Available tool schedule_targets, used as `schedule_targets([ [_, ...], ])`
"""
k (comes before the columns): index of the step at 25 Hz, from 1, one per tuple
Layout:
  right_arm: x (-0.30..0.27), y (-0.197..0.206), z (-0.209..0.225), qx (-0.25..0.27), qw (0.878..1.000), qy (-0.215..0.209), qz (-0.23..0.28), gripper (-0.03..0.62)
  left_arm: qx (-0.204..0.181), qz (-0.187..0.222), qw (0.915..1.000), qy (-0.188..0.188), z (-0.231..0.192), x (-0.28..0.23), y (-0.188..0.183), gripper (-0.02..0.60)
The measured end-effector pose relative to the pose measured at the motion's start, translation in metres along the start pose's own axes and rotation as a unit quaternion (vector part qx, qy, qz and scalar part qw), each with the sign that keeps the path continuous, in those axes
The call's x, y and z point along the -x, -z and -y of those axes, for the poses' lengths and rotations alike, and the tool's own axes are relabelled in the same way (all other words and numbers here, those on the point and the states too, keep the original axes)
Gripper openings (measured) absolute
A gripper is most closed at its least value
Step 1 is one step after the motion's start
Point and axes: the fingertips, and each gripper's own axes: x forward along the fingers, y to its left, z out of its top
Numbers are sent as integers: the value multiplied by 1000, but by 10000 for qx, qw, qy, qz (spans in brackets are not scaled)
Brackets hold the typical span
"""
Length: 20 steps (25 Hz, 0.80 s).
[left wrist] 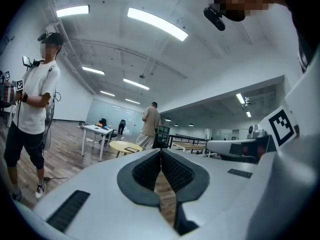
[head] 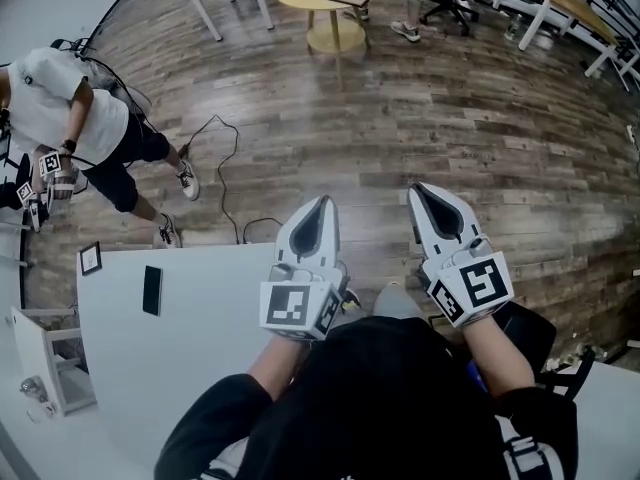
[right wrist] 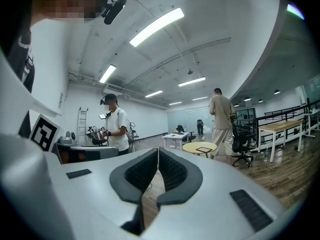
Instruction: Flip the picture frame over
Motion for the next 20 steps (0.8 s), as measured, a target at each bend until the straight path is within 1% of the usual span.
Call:
schedule_targets([
  [4, -13, 4, 6, -5, 10000, -63, -30, 20, -13, 27, 9999, 100, -2, -15, 4, 23],
  [8, -32, 8, 33, -30, 10000, -84, -34, 20, -70, -25, 9999, 123, -3, -47, 8, 23],
  [12, -61, 15, 73, -52, 9998, -176, -79, 20, -161, -111, 9998, 97, -4, -96, 13, 23],
  [17, -109, 14, 141, -160, 9995, -284, -51, 20, -222, -158, 9996, 13, -2, -176, 5, 23],
  [20, -133, 17, 172, -247, 9987, -425, -98, 20, -243, 6, 9996, 131, 3, -214, -6, 23],
])
